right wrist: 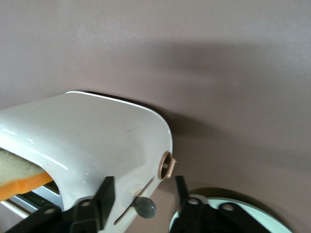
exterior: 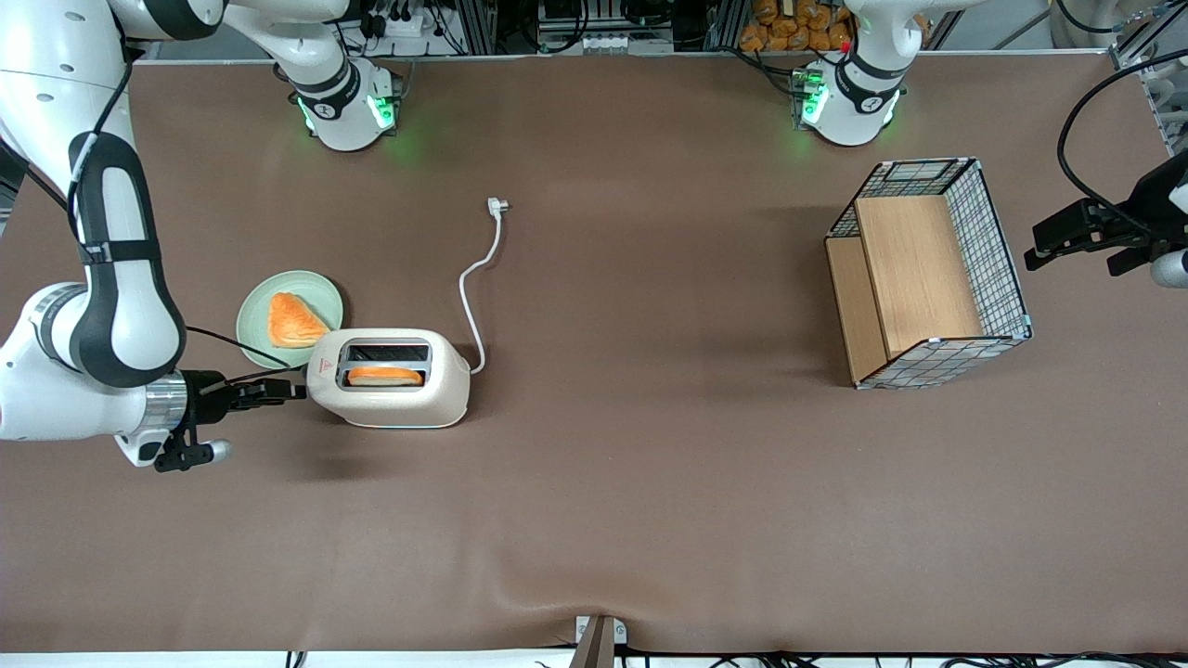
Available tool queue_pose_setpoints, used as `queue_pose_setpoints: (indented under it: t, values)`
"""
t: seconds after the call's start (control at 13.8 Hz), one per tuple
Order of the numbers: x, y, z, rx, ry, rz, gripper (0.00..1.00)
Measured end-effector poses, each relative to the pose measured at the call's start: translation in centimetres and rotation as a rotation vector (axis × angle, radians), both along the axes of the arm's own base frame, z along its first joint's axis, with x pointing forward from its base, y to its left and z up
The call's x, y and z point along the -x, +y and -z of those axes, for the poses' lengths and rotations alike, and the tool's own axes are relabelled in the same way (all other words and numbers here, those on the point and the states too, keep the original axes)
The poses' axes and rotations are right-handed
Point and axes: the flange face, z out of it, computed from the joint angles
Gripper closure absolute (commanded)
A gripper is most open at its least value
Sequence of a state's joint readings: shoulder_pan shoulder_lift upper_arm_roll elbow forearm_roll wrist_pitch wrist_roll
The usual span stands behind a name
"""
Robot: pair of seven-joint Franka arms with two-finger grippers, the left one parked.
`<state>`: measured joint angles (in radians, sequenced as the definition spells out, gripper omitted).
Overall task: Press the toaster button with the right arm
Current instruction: 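Lift the right gripper away from the toaster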
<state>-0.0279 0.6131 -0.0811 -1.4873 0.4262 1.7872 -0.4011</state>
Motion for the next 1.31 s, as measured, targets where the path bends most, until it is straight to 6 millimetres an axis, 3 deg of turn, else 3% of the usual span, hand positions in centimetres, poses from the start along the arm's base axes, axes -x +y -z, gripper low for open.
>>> queue_pose_setpoints:
  t: [0.36,0.58,0.87,1.31]
  values:
    - [-1.8,-0.1,-4.4,0.128,-0.085,-0.078,0.0]
    - [-1.5,-1.3,-9.8,0.193,-0.129,-0.094,0.0]
    - [1.8,-1.2,-18.4,0.275,-0.095,-0.034,0.0]
    - [7.2,-1.5,-27.6,0.323,-0.092,0.017,0.0]
